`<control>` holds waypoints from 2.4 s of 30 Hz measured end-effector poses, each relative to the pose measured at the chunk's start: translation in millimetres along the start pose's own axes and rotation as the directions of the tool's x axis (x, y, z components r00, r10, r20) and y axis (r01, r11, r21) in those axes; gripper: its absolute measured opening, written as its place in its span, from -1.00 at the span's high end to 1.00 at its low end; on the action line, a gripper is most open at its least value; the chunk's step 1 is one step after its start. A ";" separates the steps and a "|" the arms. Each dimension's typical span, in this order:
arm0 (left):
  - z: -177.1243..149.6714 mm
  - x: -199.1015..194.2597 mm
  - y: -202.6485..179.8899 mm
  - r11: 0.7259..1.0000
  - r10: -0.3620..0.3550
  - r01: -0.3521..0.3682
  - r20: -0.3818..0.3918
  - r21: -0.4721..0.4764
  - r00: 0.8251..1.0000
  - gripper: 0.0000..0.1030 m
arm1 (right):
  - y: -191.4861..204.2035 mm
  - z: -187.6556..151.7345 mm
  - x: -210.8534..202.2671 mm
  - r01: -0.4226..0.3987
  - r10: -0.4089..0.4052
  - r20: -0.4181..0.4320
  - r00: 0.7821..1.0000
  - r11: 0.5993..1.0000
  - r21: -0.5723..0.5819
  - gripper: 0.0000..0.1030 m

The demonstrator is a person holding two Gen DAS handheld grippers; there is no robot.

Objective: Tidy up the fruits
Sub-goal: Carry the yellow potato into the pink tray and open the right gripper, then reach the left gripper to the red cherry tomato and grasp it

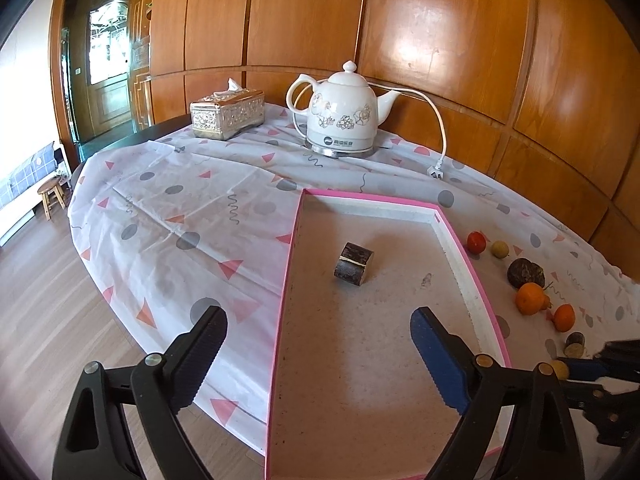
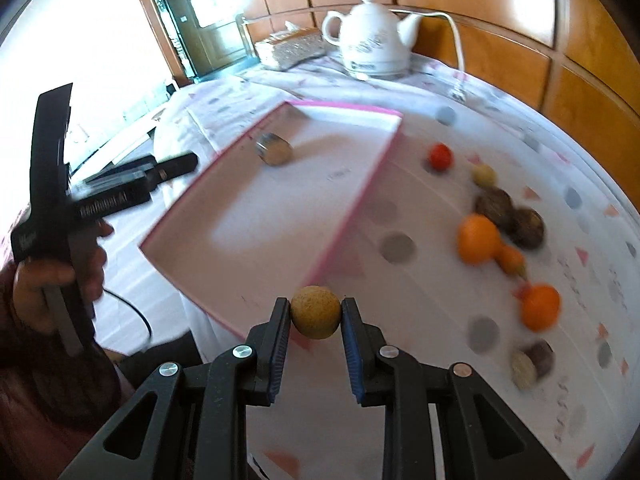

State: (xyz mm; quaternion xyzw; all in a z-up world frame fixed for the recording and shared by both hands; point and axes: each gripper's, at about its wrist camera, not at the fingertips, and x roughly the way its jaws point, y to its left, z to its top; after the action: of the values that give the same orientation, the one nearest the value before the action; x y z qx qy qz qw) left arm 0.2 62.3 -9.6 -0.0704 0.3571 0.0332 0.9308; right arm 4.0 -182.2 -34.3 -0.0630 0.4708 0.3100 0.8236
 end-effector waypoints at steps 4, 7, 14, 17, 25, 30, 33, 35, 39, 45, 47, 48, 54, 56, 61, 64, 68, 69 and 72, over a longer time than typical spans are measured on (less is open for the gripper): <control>-0.3 1.3 2.9 1.000 -0.001 0.001 -0.004 -0.010 1.000 -0.82 | 7.8 13.6 12.1 -0.013 0.013 0.015 1.000 1.000 0.010 0.51; -0.8 3.4 5.5 1.000 0.003 -0.003 -0.010 -0.020 1.000 -0.83 | 10.2 19.4 18.9 -0.018 0.017 0.023 1.000 1.000 0.025 0.51; 2.6 6.2 15.4 0.999 0.025 -0.026 -0.005 -0.046 1.000 -0.83 | 17.1 36.2 32.3 -0.007 0.005 0.041 0.999 0.999 0.051 0.51; 5.6 7.9 23.4 0.996 0.046 -0.046 -0.001 -0.072 0.999 -0.83 | 17.4 46.4 40.0 -0.004 0.000 0.049 0.999 0.997 0.071 0.50; 3.3 13.2 24.4 0.996 0.048 -0.049 -0.017 -0.069 0.999 -0.83 | 20.1 68.9 66.0 0.043 -0.048 0.049 0.998 0.995 0.093 0.50; 1.2 15.5 21.5 0.998 0.043 -0.044 -0.027 -0.054 0.999 -0.83 | 11.1 73.3 71.6 0.066 -0.075 0.056 0.996 0.987 0.147 0.35; 0.7 15.2 19.2 0.998 0.037 -0.038 -0.027 -0.046 0.999 -0.83 | 7.7 69.2 64.5 0.085 -0.096 0.064 0.993 0.984 0.153 0.33; -0.1 14.6 15.7 0.999 0.031 -0.032 -0.027 -0.033 0.999 -0.83 | 6.2 65.9 57.1 0.100 -0.112 0.073 0.991 0.984 0.150 0.33; -1.0 11.6 6.8 1.000 0.014 -0.014 -0.020 -0.001 1.000 -0.83 | 3.2 57.6 40.9 0.134 -0.148 0.090 0.985 0.980 0.151 0.30; -1.5 5.9 -8.0 0.998 -0.022 0.022 -0.008 0.058 1.000 -0.85 | -0.4 44.3 23.4 0.184 -0.199 0.098 0.975 0.972 0.143 0.24; -1.9 4.1 -15.1 0.996 -0.038 0.038 -0.009 0.086 0.999 -0.85 | -1.9 39.4 17.2 0.201 -0.215 0.099 0.971 0.970 0.138 0.23; -2.2 3.2 -18.3 0.994 -0.043 0.044 -0.008 0.098 0.999 -0.85 | -2.8 37.5 14.4 0.207 -0.221 0.100 0.970 0.969 0.136 0.23; -2.6 -2.1 -36.2 0.983 -0.084 0.083 0.000 0.163 0.996 -0.85 | -11.2 26.6 -2.8 0.254 -0.267 0.104 0.958 0.959 0.130 0.22; -2.8 -2.8 -41.6 0.979 -0.100 0.099 -0.004 0.178 0.995 -0.85 | -16.8 22.8 -9.0 0.266 -0.280 0.103 0.954 0.955 0.134 0.22; -2.2 -2.4 -56.1 0.967 -0.121 0.121 -0.012 0.222 0.993 -0.85 | -37.9 11.3 -24.1 0.314 -0.330 0.088 0.940 0.937 0.155 0.22; -2.1 -2.8 -61.4 0.962 -0.127 0.127 -0.015 0.240 0.992 -0.85 | -50.9 4.9 -31.8 0.347 -0.362 0.076 0.929 0.924 0.164 0.22; -0.4 -1.8 -67.5 0.958 -0.130 0.132 -0.022 0.255 0.991 -0.85 | -69.8 -5.5 -44.5 0.400 -0.413 0.051 0.909 0.901 0.168 0.22; 0.3 -1.6 -69.3 0.957 -0.132 0.133 -0.022 0.259 0.991 -0.85 | -76.0 -8.5 -48.2 0.414 -0.427 0.043 0.903 0.894 0.172 0.22; 1.6 -0.7 -74.0 0.952 -0.137 0.139 -0.027 0.274 0.990 -0.85 | -91.2 -15.7 -57.7 0.445 -0.457 0.023 0.889 0.876 0.187 0.22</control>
State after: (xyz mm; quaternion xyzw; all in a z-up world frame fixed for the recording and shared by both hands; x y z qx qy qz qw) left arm 9.1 -10.6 0.0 0.0347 0.3561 -0.0821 0.9302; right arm 23.4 -287.4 -13.0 -0.0874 0.4411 0.0688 0.8906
